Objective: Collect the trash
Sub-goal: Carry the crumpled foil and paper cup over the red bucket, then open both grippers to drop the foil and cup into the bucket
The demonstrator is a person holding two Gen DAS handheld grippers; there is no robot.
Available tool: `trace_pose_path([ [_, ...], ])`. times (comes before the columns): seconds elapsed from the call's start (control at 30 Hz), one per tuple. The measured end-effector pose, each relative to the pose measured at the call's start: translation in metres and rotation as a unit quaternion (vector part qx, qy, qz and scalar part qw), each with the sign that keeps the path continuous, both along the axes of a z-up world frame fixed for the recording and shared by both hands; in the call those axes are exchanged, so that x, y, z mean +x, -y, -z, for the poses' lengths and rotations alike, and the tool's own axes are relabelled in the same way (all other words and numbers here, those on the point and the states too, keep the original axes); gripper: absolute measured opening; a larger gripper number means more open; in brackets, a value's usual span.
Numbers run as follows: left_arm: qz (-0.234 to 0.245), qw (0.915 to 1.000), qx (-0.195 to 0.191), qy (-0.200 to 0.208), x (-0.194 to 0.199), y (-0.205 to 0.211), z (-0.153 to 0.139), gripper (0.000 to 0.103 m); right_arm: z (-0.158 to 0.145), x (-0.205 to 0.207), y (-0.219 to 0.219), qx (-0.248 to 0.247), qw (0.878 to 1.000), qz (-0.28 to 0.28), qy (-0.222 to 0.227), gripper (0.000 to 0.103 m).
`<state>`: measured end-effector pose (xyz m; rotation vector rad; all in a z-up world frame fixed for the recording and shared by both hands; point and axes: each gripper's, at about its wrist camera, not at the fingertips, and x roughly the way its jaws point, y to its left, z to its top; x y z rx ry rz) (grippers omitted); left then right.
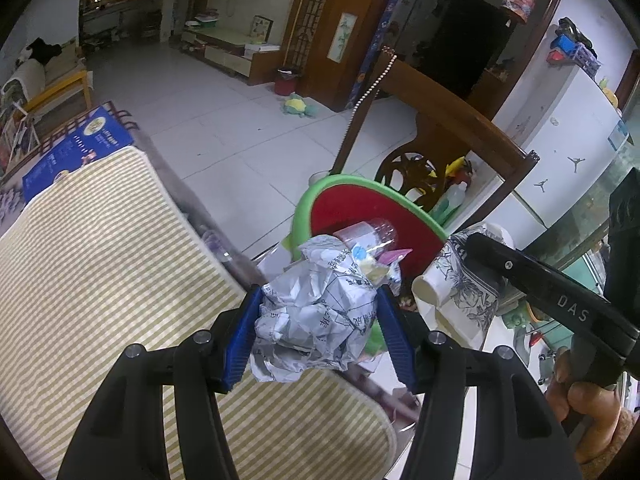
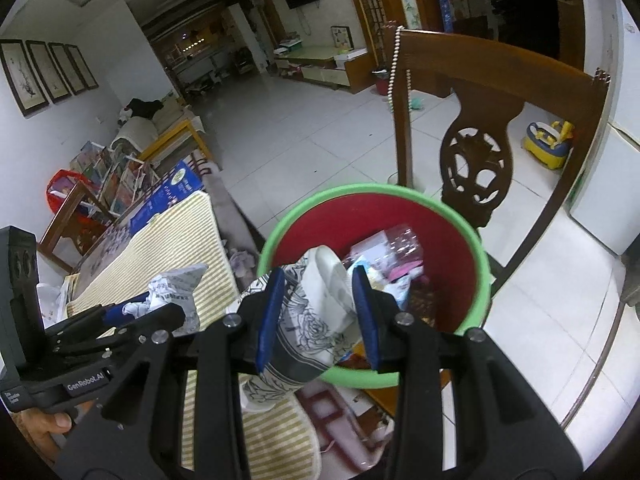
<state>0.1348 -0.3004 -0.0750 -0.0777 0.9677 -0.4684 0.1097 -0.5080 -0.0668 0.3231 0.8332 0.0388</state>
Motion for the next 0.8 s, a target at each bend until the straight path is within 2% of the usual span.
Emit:
trace_pose_path([
  [0.53,0.034,0.9987,-0.035,0.014,0.044,0.060,-0.022,0.055,0.006,0.023,0.050,0.000,0.999,0.032,-0.002,0.035],
  [0.8,0.046,0.9985,-0.028,0.006,0.072,0.079,-0.013,0.056,0.016,0.035,0.058,-0.006,0.999,0.047,-0.010,0.035],
])
